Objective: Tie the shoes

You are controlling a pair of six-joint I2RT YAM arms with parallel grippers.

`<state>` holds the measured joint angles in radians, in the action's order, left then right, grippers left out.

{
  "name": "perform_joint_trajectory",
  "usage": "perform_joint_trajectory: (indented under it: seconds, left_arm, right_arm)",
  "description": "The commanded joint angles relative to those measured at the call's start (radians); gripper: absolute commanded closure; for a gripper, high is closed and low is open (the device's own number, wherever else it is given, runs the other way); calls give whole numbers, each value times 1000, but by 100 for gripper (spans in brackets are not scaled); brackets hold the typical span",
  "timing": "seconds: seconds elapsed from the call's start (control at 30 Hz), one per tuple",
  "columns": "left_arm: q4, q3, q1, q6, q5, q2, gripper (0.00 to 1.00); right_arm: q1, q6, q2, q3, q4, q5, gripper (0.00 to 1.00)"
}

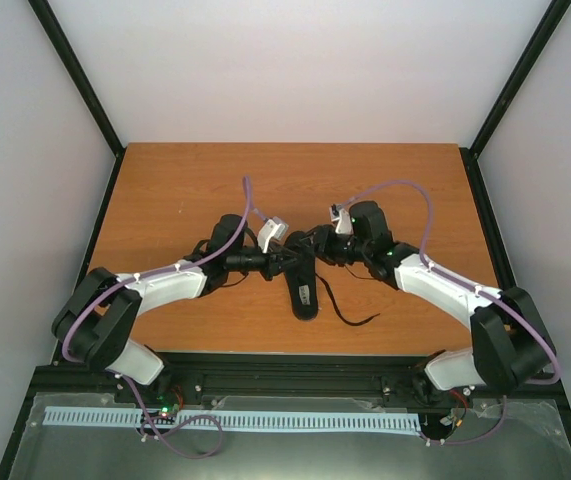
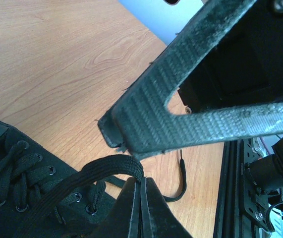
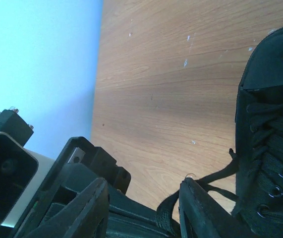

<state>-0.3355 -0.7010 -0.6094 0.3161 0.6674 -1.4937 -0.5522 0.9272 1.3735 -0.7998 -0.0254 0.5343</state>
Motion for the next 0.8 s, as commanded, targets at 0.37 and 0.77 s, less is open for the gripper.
perform_joint_trajectory:
  seconds: [0.37, 0.77]
  left_arm:
    - [-82, -23, -15, 4, -9, -26, 99]
    - [-99, -28, -18, -11, -89, -79, 64]
  right_arm:
    - [-17, 54, 76, -41, 33, 32, 71]
    - [-18, 57, 63, -61, 46, 22, 97]
